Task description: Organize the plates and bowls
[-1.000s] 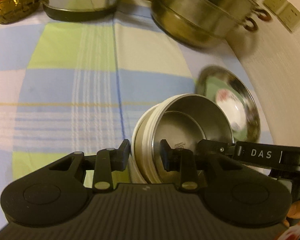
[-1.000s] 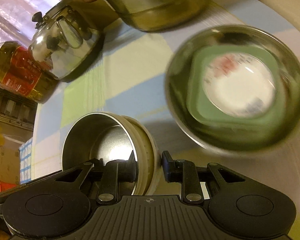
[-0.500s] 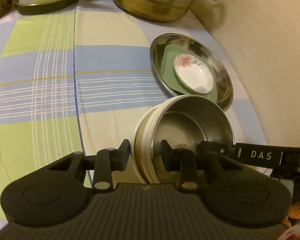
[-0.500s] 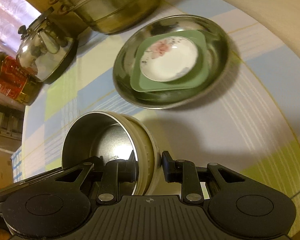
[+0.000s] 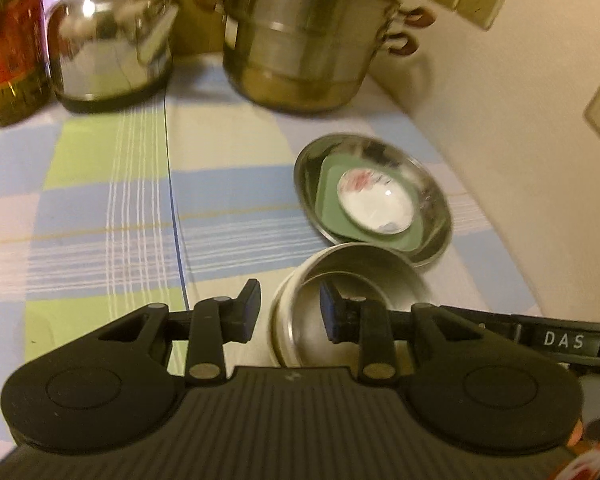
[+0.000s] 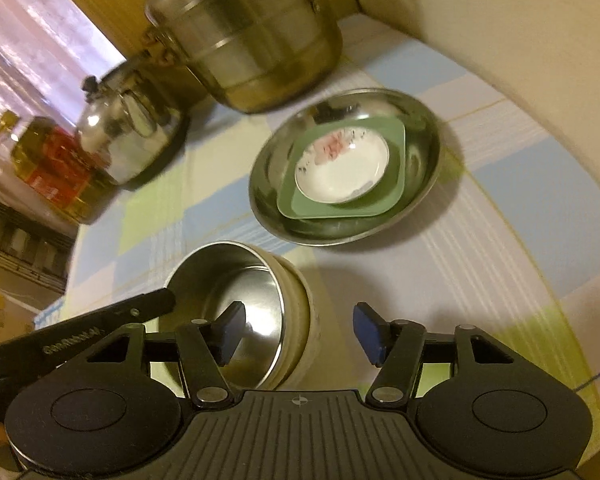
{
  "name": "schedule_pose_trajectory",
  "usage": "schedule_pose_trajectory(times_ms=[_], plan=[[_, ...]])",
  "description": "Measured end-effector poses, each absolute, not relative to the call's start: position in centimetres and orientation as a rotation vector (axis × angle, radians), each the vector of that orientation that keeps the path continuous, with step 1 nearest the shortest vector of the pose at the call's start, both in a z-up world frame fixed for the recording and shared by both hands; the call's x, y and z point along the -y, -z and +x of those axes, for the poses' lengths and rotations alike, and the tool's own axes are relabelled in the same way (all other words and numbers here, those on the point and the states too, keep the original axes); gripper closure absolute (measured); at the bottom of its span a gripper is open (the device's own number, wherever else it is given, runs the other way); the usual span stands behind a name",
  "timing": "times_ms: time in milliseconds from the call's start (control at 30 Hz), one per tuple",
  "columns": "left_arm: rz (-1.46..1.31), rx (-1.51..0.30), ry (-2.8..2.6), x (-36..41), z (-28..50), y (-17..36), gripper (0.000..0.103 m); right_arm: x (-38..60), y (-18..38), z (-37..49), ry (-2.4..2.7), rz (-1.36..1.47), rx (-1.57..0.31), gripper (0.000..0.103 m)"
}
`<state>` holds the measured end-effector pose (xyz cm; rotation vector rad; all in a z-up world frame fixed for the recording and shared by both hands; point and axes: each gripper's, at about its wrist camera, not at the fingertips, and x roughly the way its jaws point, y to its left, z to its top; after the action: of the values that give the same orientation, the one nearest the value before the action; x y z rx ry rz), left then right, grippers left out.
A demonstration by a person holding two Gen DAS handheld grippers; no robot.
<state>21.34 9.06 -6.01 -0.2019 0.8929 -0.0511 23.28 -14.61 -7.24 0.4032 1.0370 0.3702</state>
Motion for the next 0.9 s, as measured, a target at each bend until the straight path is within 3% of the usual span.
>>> schedule_pose_trajectory(times_ms=[367,900], plan=[[-0.128,-0.896,0.045,-4.8,13.2,3.6,0.074,16.5,4.6,16.4,-0.424,0.235,-0.957,0.041],[-0.134,-0.921,-0.005,-0.2,5.7,3.5,0.074,20.0,4.6,10.9,-0.51,0.266,-1.013,0.041]])
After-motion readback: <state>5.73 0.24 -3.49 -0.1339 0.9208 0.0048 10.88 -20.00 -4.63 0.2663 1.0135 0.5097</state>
